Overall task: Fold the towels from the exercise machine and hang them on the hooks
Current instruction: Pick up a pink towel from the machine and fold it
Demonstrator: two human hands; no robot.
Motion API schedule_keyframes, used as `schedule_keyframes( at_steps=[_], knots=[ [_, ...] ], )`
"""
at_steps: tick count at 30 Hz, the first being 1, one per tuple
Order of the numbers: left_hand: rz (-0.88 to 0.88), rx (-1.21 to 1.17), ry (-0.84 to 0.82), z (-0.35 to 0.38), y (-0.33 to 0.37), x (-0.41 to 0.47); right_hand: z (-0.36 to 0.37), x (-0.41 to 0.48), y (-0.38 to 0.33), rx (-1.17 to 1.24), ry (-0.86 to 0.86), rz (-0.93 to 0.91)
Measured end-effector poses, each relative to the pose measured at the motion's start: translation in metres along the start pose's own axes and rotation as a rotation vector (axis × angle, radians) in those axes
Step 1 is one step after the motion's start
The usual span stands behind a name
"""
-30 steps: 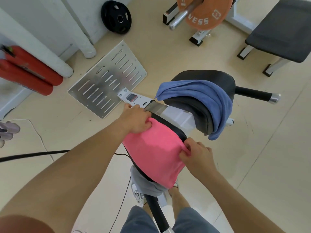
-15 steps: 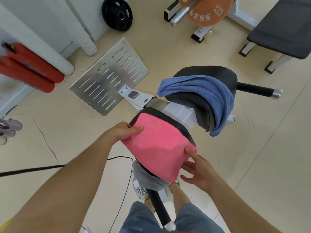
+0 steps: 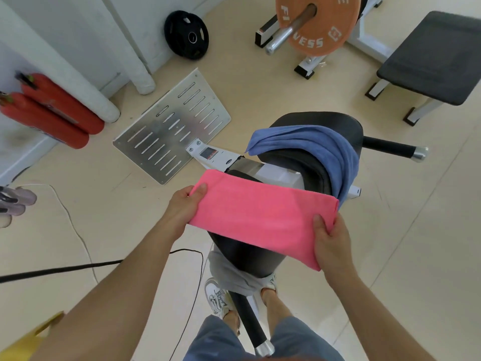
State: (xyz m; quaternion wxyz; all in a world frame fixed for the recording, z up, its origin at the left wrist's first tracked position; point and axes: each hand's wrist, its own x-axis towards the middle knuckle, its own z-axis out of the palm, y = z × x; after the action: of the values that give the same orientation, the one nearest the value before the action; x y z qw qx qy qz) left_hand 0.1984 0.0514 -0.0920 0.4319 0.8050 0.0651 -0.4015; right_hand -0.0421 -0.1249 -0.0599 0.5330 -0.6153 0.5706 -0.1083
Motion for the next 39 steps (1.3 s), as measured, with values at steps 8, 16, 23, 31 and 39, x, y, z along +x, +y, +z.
schedule_keyframes(
  at_steps=[8,16,23,31,39],
  knots=[
    [-0.023,-0.069,0.089,0.002,-0.042,-0.04,-0.004,0.018,-0.015,-0.221,-0.076,0.029],
    [0.044,-0.425,0.143,0.004,0.032,-0.098,-0.003,-0.018,-0.111,-0.171,-0.212,-0.168],
    [0.362,-0.374,0.105,0.041,0.091,-0.184,0.027,-0.078,-0.171,0.052,-0.411,-0.263],
    [0.495,-0.426,0.246,0.024,0.113,-0.217,0.027,-0.096,-0.198,0.113,-0.451,-0.378],
    [0.596,-0.413,0.396,0.013,0.122,-0.233,0.032,-0.108,-0.213,0.051,-0.511,-0.47]
  ],
)
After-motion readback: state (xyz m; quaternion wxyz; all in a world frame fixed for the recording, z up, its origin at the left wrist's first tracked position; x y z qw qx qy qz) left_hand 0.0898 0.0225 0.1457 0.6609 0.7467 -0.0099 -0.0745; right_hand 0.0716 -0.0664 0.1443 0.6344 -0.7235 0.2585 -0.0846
